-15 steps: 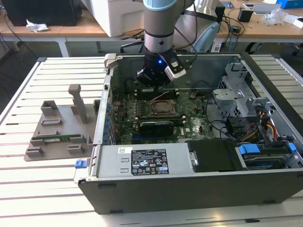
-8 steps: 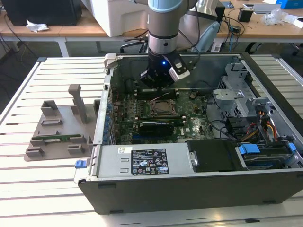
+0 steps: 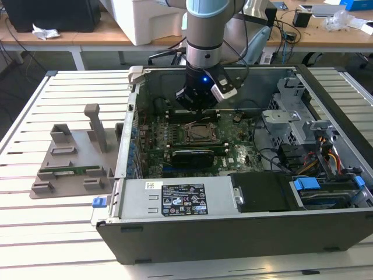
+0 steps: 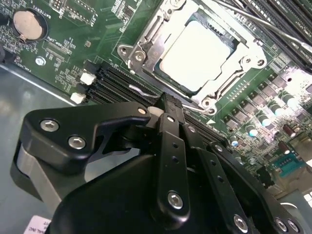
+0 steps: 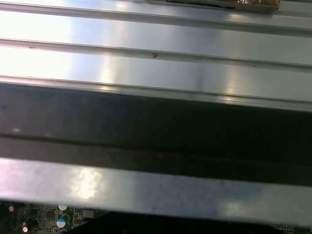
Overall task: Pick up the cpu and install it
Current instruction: 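Install the first cpu locking lever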
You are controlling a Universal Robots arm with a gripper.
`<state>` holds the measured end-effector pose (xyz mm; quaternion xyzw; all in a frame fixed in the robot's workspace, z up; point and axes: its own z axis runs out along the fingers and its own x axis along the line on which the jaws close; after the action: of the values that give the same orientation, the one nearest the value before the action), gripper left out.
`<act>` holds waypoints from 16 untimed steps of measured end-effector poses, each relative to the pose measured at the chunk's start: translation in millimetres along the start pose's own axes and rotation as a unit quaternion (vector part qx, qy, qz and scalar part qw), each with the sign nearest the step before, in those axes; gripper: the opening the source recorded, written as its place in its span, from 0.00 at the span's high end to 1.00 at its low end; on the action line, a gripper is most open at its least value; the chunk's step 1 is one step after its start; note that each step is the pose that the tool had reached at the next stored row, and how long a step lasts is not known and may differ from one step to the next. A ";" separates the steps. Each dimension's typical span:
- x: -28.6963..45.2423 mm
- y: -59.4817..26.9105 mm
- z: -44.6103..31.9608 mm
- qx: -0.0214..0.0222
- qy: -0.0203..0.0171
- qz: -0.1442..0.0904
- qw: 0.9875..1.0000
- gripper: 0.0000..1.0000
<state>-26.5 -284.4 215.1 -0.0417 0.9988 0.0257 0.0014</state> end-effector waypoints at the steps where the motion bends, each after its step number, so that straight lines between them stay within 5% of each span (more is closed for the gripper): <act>1: -0.9 -0.1 0.4 0.001 0.000 0.000 1.000 0.89; 9: -10.1 -1.0 3.6 0.003 0.000 0.000 1.000 0.89; 16: -18.6 -2.1 10.2 0.010 0.001 0.000 1.000 0.89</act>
<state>-7.7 -284.4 204.9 -0.0417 0.9990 0.0156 0.0008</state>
